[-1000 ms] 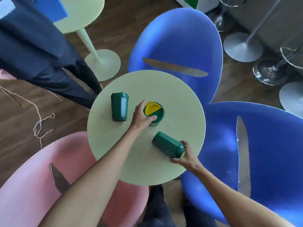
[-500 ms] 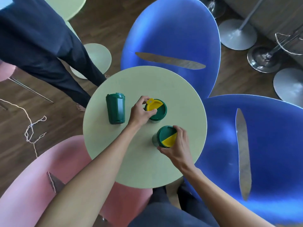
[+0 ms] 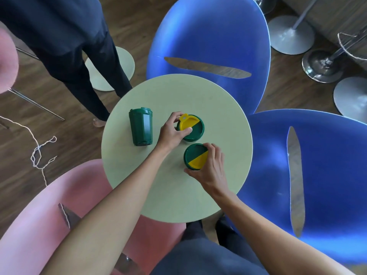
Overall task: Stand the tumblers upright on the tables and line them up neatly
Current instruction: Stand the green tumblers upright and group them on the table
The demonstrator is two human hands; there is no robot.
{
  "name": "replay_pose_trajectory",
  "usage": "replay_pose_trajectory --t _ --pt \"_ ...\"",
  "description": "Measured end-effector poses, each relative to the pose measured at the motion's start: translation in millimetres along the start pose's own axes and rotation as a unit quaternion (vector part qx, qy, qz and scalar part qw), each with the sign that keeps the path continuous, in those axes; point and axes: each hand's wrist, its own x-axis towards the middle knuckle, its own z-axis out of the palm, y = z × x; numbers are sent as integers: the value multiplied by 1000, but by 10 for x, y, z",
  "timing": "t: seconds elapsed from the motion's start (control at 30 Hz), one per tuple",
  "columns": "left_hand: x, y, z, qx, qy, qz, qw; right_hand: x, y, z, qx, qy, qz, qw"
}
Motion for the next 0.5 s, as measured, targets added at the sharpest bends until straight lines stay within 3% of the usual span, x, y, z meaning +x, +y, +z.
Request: replay_pose_trajectory --t 0.5 --pt "12 -83 17 -18 -28 -6 999 57 -27 -2 6 2 12 1000"
